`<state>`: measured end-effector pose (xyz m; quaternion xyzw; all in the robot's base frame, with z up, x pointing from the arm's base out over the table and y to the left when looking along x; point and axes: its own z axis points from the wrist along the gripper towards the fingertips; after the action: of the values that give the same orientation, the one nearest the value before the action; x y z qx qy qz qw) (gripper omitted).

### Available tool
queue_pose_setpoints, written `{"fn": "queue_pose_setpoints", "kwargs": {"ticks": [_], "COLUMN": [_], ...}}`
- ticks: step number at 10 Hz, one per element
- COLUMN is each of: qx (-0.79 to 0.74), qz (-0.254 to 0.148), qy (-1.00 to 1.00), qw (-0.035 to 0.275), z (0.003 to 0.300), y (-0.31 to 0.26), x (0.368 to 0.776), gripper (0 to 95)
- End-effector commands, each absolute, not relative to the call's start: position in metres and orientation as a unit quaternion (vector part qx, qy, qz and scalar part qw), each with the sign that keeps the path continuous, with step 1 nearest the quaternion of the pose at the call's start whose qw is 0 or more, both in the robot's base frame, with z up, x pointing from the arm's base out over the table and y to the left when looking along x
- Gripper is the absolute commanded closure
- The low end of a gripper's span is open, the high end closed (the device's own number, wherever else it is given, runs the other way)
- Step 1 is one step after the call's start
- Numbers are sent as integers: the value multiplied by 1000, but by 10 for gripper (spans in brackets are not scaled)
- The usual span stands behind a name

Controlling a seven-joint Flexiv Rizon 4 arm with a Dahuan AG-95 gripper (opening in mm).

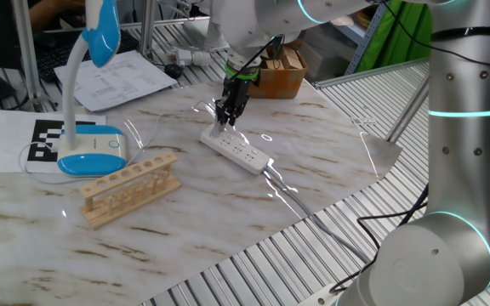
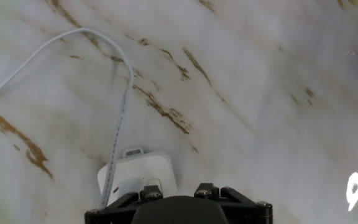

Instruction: Plug in the power cord of the desk lamp, turn on the socket, and light up the desk lamp

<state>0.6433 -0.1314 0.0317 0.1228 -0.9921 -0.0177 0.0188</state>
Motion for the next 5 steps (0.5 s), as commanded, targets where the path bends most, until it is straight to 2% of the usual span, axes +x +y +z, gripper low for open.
{"fn": "queue_pose_setpoints", "kwargs": {"ticks": [1,5], "qx": [122,122], "qz": [-13,-5], "qy": [-992,-992], "qw": [18,19], "z": [29,27], "y": [-132,-131], "x": [643,644], "gripper": [570,570]}}
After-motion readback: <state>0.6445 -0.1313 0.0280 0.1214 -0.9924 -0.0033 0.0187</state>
